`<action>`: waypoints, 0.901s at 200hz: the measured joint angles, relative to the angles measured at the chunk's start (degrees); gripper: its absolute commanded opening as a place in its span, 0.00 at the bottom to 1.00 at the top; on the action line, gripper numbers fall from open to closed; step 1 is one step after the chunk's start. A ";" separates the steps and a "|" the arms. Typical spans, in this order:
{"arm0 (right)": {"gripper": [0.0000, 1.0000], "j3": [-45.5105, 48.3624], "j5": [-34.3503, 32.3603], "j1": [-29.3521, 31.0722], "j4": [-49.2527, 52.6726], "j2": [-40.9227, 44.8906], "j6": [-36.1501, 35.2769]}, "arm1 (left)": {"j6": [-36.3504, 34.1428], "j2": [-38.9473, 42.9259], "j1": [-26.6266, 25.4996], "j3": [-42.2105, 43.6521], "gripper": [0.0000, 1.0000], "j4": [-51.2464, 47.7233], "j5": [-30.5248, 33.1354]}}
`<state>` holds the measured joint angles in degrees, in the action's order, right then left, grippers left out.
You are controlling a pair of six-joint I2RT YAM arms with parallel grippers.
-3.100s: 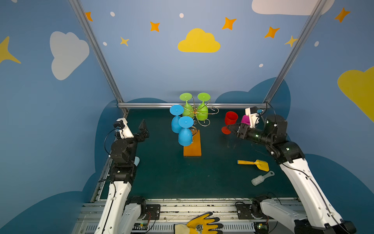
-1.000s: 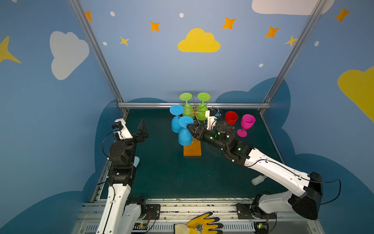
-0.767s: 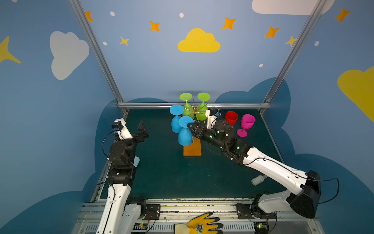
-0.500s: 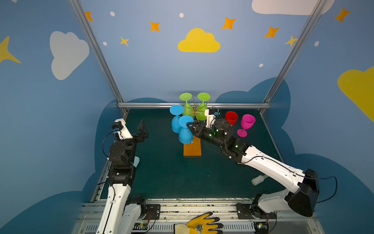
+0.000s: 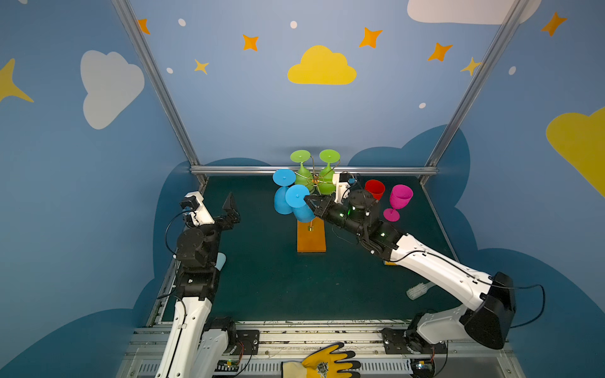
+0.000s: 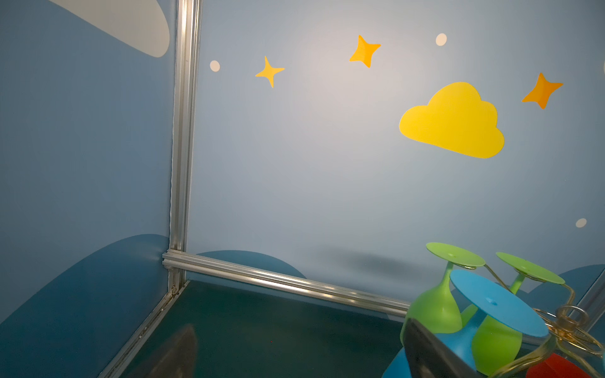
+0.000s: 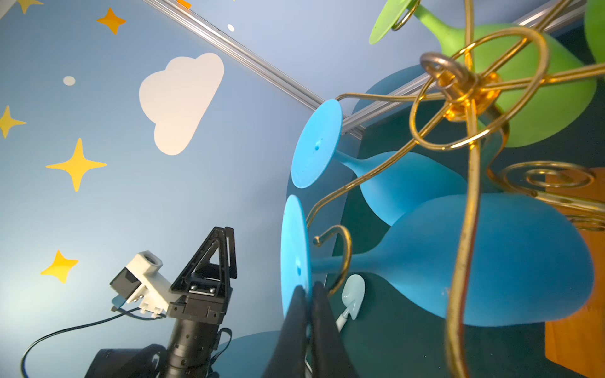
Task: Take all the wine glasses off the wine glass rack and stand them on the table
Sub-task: 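Align the open right gripper around the nearest blue glass stem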
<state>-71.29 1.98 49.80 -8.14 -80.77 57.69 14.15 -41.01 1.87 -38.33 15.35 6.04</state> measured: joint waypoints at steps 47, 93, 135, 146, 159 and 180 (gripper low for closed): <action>0.00 0.00 1.25 -0.90 -0.37 0.13 2.03 | 0.00 0.00 0.00 0.00 0.97 0.00 0.02; 0.00 0.02 2.32 -1.84 -1.44 0.13 4.46 | 0.00 0.02 0.00 0.00 0.97 0.00 0.02; 0.00 0.02 2.64 -1.99 -1.66 0.13 5.03 | 0.00 0.17 0.00 0.00 0.97 0.00 0.02; 0.00 0.02 2.64 -2.01 -1.73 0.13 5.09 | 0.00 0.17 0.00 0.00 0.97 0.00 0.02; 0.00 0.02 2.64 -2.01 -1.79 0.13 5.14 | 0.00 0.17 0.00 0.00 0.97 0.00 0.02; 0.00 0.02 2.64 -2.03 -1.95 0.13 5.25 | 0.00 0.17 0.00 0.00 0.97 0.00 0.02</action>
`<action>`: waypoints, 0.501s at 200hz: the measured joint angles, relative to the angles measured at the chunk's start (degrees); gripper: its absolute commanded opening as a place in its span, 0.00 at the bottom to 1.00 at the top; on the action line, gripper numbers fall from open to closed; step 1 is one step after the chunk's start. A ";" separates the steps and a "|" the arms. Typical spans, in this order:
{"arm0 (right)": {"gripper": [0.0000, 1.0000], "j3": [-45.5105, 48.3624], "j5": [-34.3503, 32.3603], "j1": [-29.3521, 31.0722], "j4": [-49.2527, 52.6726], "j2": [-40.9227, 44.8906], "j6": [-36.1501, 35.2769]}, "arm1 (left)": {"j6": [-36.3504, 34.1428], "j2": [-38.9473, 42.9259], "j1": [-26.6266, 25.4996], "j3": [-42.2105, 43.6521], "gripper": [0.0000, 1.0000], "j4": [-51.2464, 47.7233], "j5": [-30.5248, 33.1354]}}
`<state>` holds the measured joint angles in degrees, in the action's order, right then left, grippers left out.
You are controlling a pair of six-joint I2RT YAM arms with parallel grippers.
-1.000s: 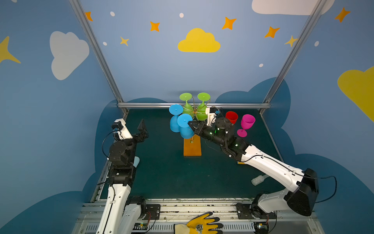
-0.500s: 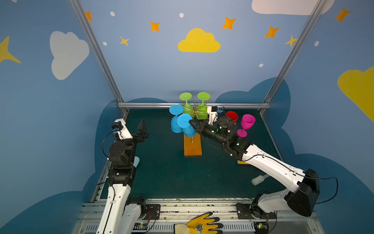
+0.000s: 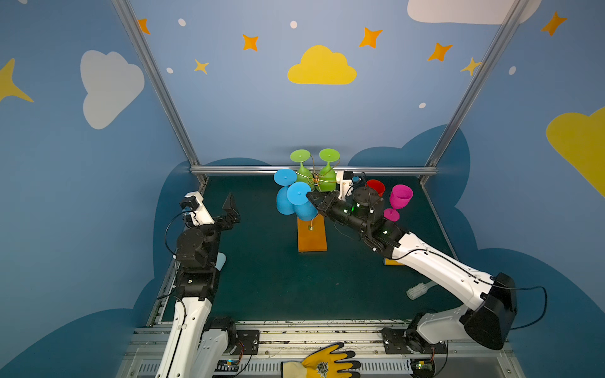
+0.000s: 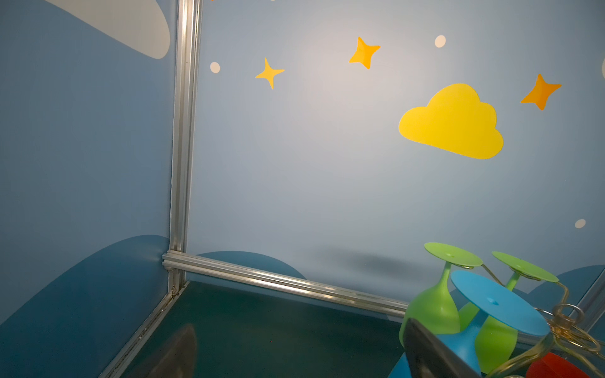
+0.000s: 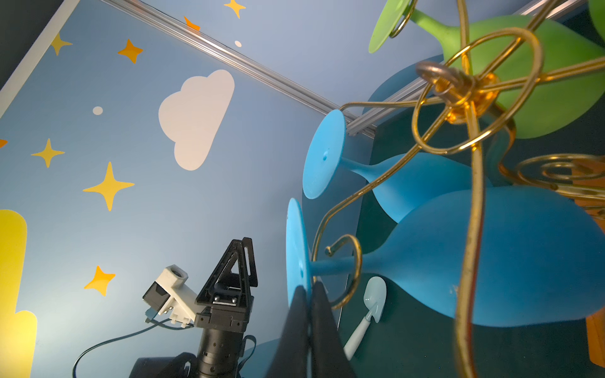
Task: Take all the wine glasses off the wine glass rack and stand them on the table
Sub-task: 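Align the open right gripper around the nearest blue glass stem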
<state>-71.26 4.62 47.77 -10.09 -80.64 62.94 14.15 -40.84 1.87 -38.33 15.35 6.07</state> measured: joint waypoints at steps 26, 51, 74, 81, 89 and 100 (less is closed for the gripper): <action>0.00 -0.09 0.00 -0.02 -0.11 0.00 0.09 | 0.00 0.02 0.00 0.00 0.97 0.00 0.00; 0.00 -0.11 0.00 -0.07 -0.17 0.00 0.09 | 0.00 0.02 0.00 0.00 0.97 0.00 0.00; 0.00 -0.31 0.00 -0.09 -0.13 0.00 0.09 | 0.00 0.02 0.00 0.00 0.97 0.00 0.00; 0.00 -0.57 0.00 -0.09 0.00 0.00 0.09 | 0.00 0.02 0.00 0.00 0.97 0.00 0.00; 0.00 -0.92 -0.02 -0.11 0.00 -0.02 0.07 | 0.00 0.02 0.00 0.00 0.97 0.00 0.00; 0.00 -1.42 -0.02 -0.20 -0.02 0.00 0.07 | 0.00 0.04 0.00 0.00 0.97 0.00 0.00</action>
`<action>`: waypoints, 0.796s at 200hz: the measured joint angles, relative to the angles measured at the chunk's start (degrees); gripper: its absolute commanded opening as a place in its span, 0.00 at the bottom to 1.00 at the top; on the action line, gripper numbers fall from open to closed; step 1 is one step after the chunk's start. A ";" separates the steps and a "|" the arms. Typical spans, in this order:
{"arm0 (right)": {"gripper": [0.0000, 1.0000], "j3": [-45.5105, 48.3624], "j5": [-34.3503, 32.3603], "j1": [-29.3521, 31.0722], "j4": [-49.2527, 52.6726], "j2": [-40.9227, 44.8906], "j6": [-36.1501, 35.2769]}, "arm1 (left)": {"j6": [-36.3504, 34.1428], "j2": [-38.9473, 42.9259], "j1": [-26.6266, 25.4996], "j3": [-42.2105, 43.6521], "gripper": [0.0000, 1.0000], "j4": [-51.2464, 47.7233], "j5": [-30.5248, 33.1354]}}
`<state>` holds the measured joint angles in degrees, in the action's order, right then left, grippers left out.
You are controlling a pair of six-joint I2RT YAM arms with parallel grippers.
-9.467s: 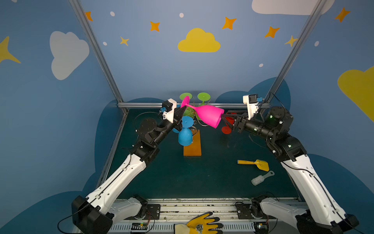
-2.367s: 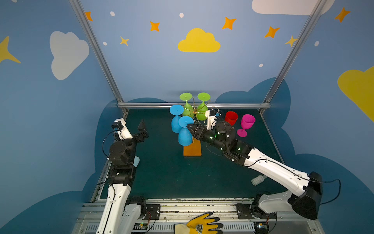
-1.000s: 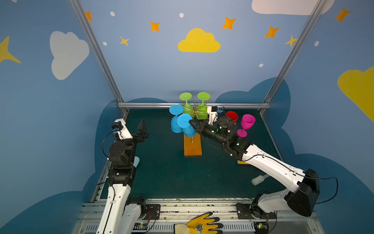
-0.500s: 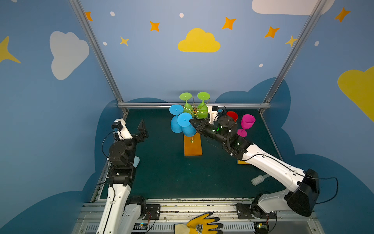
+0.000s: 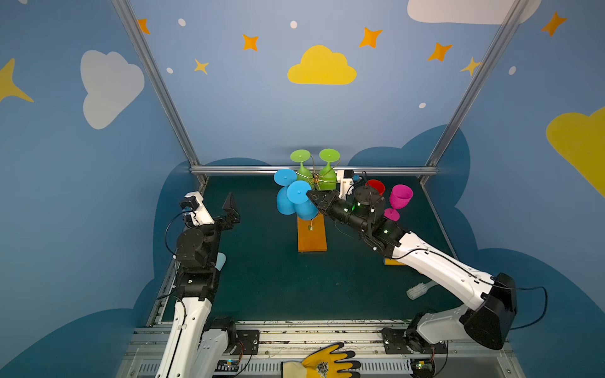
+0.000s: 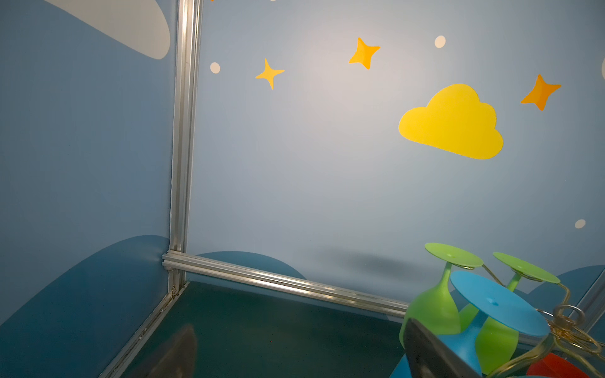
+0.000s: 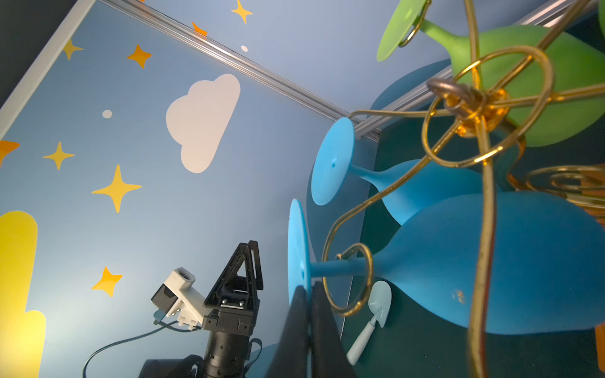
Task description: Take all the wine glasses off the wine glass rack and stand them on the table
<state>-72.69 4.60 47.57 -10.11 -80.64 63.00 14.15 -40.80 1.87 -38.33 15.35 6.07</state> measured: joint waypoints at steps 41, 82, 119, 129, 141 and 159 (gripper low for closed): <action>0.00 -1.18 0.00 -0.26 0.00 -0.02 -0.02 | 0.00 0.00 0.00 -0.02 0.97 0.00 0.02; 0.00 -1.25 0.04 -0.26 0.04 -0.04 0.02 | 0.00 0.00 0.00 0.00 0.97 0.00 0.02; 0.00 -1.25 0.68 -0.24 0.02 -0.72 0.33 | 0.00 0.00 0.00 0.00 0.97 0.00 0.02; 0.00 -1.25 0.92 -0.24 0.02 -1.09 0.48 | 0.00 0.00 0.00 -0.02 0.97 0.00 0.02; 0.00 -1.25 1.18 -0.24 0.02 -1.57 0.87 | 0.00 0.00 0.00 0.00 0.97 0.00 0.02; 0.00 -1.36 1.55 -0.15 -0.20 -1.99 1.05 | -0.02 0.00 0.00 0.00 0.97 0.00 0.04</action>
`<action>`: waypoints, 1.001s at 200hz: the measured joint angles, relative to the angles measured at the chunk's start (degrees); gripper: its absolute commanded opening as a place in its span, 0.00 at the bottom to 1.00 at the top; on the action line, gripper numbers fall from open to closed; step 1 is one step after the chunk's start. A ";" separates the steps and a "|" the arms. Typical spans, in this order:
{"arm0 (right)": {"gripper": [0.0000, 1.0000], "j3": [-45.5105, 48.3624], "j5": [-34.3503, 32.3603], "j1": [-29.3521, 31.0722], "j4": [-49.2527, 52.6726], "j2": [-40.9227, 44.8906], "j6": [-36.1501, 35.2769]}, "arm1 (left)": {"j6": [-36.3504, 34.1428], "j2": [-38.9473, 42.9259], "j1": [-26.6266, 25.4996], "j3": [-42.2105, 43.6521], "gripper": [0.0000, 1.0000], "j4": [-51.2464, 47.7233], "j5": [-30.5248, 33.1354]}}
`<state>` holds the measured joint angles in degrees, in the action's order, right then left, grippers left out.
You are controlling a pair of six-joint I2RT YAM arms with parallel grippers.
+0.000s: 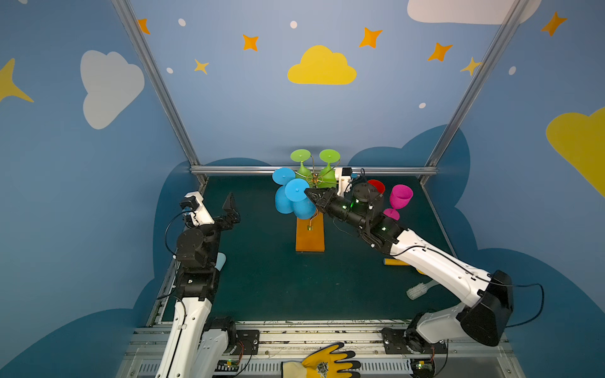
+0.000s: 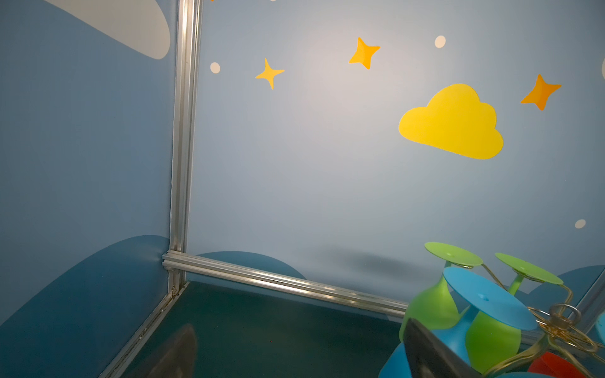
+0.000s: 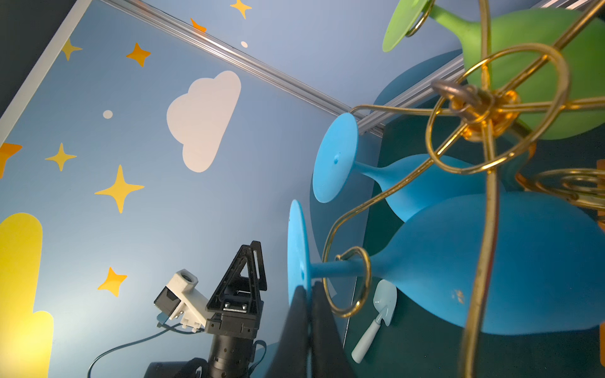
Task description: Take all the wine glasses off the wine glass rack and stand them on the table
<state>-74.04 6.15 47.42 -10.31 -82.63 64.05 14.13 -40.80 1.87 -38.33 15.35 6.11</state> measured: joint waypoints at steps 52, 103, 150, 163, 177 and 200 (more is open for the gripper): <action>0.00 -1.20 0.55 0.11 -0.11 -1.03 0.02 | 0.02 0.00 0.00 0.00 0.97 0.00 0.07; 0.00 -2.03 1.05 0.48 -0.17 -1.99 0.04 | -0.02 0.02 0.00 0.00 0.97 0.00 0.11; 0.00 -2.03 0.92 1.29 -0.13 -1.99 -0.44 | -0.02 0.11 0.00 -0.02 0.97 0.00 0.11; 0.00 -2.03 0.87 1.55 -0.13 -1.99 -0.70 | -0.02 0.11 0.00 0.00 0.97 0.00 0.11; 0.00 -2.03 0.76 1.81 -0.15 -1.99 -1.05 | -0.02 0.11 0.00 -0.02 0.97 0.00 0.11; 0.00 -2.03 0.74 2.05 -0.15 -1.99 -1.29 | -0.02 0.11 0.00 0.00 0.97 0.00 0.11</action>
<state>-76.07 6.90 49.47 -10.46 -84.62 62.76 14.11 -40.69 1.87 -38.33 15.35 6.22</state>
